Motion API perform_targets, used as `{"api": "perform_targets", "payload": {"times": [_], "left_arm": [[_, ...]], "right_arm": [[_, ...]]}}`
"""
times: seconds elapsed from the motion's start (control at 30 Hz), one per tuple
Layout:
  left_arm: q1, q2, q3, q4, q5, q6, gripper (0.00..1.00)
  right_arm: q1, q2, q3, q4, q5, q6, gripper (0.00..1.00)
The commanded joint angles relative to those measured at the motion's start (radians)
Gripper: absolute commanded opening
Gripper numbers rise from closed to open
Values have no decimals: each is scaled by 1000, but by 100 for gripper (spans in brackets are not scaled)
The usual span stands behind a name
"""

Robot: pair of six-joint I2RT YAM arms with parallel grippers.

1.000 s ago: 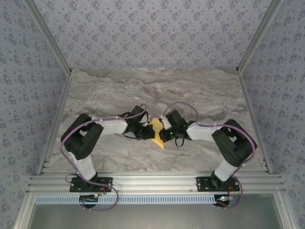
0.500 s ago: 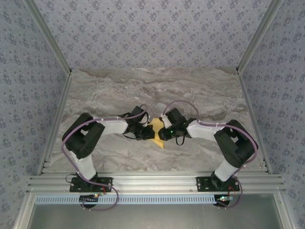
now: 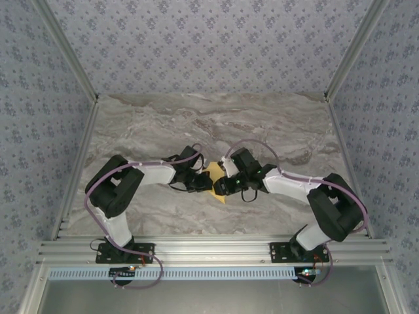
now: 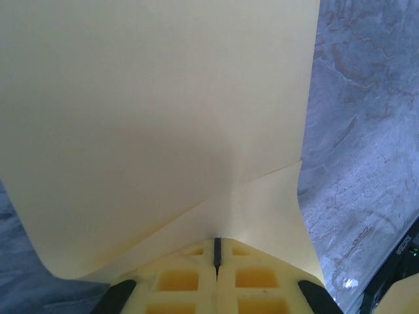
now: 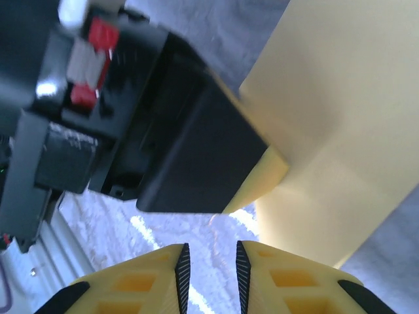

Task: Fold a paper plane with a square sheet of paper (fold left side to right side)
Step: Third fold the triangle at the center of the table.

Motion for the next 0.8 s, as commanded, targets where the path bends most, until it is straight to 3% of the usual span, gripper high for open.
{"api": "perform_targets", "payload": {"times": [0.0,0.27,0.77], "left_arm": [[-4,29,-41,-47,-69,-1,2],[-4,34,-40,-47,-70,2,2],[-4,40,-37,-51,-75,5,2]], "right_arm": [[4,44,-2,3,-58,49,26],[23,128,24,-73,-17,16,25],[35,143,28,-154,55,-12,24]]}}
